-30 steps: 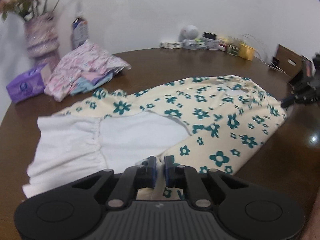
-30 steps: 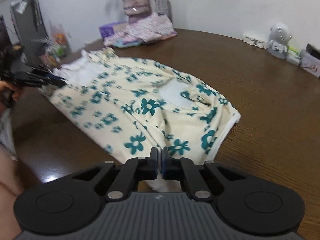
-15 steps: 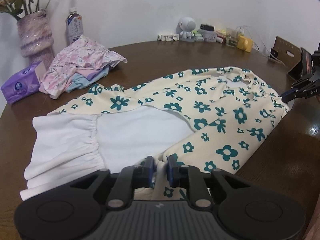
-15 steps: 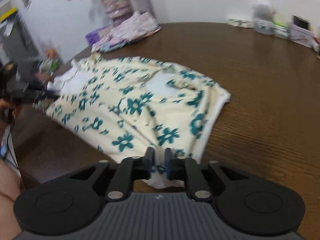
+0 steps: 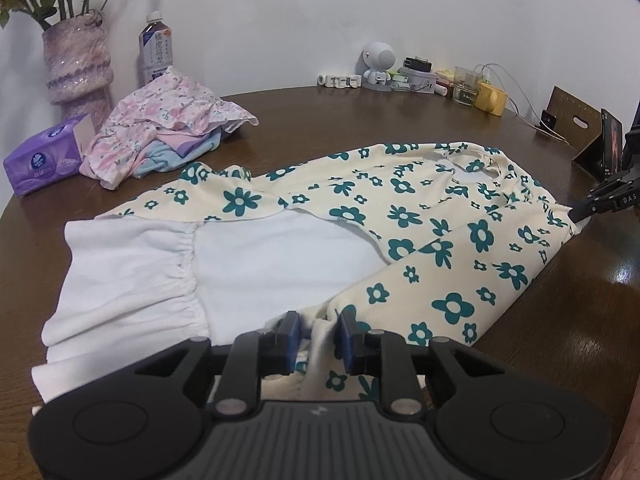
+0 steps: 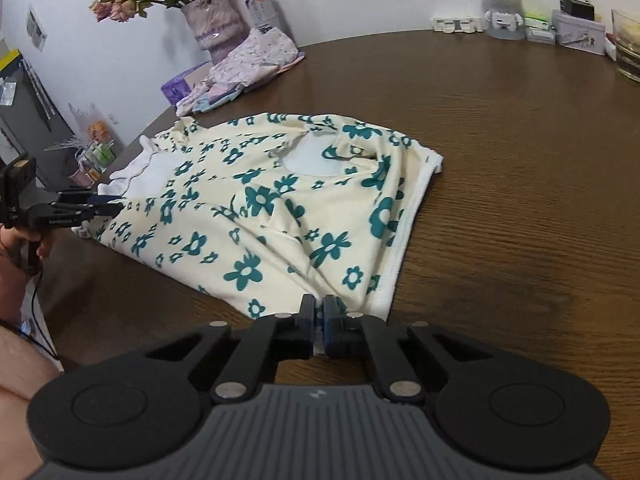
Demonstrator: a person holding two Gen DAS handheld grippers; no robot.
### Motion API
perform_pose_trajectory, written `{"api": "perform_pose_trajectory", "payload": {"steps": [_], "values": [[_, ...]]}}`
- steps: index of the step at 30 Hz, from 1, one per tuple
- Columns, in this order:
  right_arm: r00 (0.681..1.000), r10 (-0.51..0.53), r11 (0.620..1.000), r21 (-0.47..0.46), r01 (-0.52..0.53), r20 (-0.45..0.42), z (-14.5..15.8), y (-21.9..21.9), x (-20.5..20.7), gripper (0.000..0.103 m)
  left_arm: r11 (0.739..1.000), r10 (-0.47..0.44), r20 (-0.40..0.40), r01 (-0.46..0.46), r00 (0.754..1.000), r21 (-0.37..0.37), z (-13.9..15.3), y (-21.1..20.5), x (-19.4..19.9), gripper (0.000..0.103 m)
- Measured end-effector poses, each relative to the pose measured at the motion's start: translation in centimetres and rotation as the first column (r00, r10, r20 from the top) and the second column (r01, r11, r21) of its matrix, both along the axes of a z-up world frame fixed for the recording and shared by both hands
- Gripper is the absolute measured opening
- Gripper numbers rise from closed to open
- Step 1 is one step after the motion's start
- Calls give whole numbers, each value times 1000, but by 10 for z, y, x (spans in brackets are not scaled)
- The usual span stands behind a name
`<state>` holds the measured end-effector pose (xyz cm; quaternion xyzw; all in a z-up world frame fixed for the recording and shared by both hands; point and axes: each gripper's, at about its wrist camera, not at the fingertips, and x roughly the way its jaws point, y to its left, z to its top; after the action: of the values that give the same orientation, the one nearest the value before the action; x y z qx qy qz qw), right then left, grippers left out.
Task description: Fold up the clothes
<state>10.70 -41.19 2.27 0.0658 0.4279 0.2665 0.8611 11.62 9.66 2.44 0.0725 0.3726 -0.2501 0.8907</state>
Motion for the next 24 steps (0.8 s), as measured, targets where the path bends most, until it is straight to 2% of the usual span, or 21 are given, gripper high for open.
{"api": "perform_pose_trajectory", "payload": {"steps": [3,4,5,7,10,13,16,20,22,24], "values": [[999,-29,999,18,28,41,8,-3,-2,9,1000,7,20,-7,1000,-1,2,2,-4,25],[998,-39,999,24,38,55,11,-4,-2,16,1000,17,48,-17,999,-5,7,4,-8,30],[996,-49,998,31,47,69,14,-5,-3,20,999,31,81,-30,996,-14,13,6,-13,38],[993,-69,997,44,65,96,19,-7,-4,23,997,68,152,-60,986,-55,26,7,-25,44],[986,-61,997,47,55,153,27,16,-7,23,996,58,211,-41,976,-83,36,-13,-34,43],[976,-36,996,-70,52,213,17,69,-9,23,996,22,182,-5,983,-92,26,-43,-34,42],[954,-12,978,-196,74,299,4,117,-16,23,996,62,150,-51,987,-76,8,-62,-33,42],[947,-4,956,-278,98,321,-14,143,-18,28,991,134,130,-129,982,-45,-13,-67,-33,39],[951,-27,954,-277,117,309,-20,136,-18,28,989,144,133,-137,981,-59,-17,-63,-34,39],[955,-68,961,-237,140,289,-19,122,-18,28,988,148,132,-140,980,-70,-19,-60,-34,38]]}}
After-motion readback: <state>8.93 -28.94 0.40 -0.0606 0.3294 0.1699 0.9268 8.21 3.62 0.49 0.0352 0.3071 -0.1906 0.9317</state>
